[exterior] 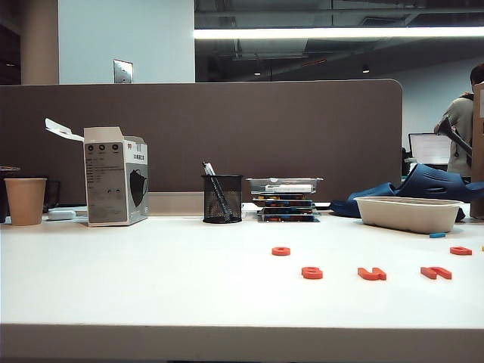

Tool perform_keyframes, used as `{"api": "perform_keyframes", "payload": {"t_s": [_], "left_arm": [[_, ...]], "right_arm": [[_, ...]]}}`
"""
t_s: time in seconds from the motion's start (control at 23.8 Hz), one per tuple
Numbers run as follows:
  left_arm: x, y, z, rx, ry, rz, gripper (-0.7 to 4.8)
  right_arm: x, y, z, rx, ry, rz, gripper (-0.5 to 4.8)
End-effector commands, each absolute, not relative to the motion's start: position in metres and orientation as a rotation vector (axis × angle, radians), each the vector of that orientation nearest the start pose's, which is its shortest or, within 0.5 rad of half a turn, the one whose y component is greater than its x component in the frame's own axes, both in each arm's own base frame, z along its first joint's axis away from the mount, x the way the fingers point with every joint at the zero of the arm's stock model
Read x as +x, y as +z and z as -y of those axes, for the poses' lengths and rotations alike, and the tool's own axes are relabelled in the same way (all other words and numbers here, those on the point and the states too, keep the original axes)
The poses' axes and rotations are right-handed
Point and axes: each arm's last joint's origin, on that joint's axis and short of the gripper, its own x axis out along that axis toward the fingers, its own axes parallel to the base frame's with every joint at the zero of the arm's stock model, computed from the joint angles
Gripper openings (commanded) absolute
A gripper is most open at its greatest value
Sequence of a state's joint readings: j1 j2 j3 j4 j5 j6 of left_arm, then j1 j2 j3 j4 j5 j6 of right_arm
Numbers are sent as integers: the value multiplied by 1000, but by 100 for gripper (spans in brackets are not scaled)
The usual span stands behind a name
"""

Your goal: Select the appropriate letters from the row of letter magnets placed on the table to arrange into the word "sun".

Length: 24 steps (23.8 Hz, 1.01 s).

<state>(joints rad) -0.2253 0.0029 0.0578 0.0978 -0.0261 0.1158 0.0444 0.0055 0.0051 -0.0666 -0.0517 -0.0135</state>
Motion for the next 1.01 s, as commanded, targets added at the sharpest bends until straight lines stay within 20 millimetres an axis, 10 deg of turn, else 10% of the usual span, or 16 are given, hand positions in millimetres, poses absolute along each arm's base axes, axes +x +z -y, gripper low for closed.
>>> {"api": "perform_keyframes", "payload": {"t_s": [0.04, 1.01], "left_arm": [[92, 191, 20, 90, -193, 219, -6], [94, 180, 21, 100, -191, 166, -5]], "right_arm": [[97, 160, -6, -55, 99, -32, -7], [97, 161, -6, -60, 91, -25, 58]]}}
